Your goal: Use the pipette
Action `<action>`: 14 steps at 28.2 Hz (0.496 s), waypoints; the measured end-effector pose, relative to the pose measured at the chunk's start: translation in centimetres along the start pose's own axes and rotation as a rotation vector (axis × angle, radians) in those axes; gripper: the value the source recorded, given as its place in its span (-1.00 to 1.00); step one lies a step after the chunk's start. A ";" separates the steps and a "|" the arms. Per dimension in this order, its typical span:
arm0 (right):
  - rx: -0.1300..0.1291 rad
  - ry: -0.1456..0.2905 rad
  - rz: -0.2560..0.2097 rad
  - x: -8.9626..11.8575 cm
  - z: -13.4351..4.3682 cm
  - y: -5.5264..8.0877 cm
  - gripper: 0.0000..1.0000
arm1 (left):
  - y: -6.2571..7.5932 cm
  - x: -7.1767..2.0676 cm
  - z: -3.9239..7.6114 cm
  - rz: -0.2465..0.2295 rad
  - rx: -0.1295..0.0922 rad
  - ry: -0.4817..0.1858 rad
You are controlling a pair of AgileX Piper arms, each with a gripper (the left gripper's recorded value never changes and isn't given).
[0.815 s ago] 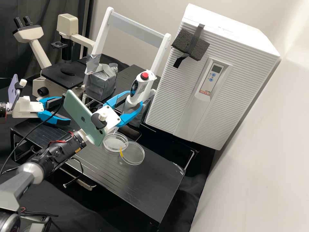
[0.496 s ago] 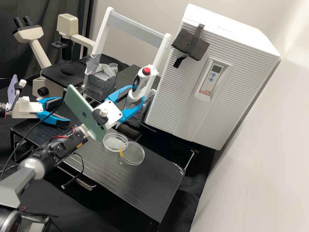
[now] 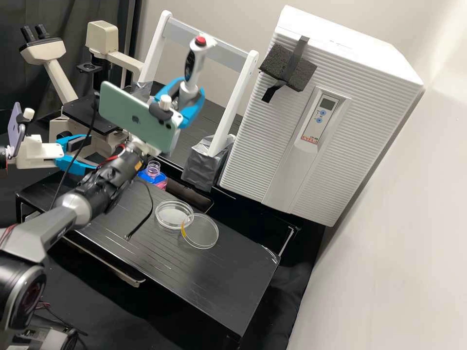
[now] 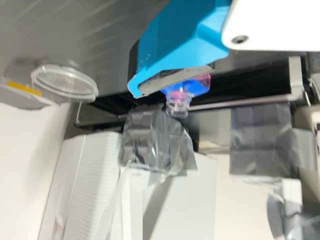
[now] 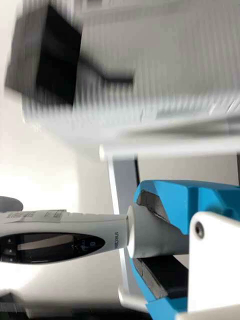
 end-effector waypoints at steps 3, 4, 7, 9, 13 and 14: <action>-0.019 0.050 -0.053 1.9 -1.1 -0.2 -1.00 | 0.5 0.01 0.0 0.009 -0.006 0.012; -0.016 0.059 -0.069 2.4 -1.4 -0.3 -1.00 | 0.6 0.12 0.0 0.008 -0.006 0.013; -0.021 0.098 -0.119 4.0 -2.2 -0.6 -1.00 | 1.5 0.25 0.1 0.013 0.000 0.021; -0.020 0.110 -0.161 5.1 -2.6 -0.7 -1.00 | 2.0 0.28 0.1 0.025 0.011 0.028; -0.018 0.118 -0.251 7.7 -3.0 -1.5 -1.00 | 3.5 0.45 0.2 0.056 0.025 0.041; -0.020 0.106 -0.265 8.2 -2.8 -1.6 -1.00 | 4.0 0.43 0.2 0.071 0.026 0.041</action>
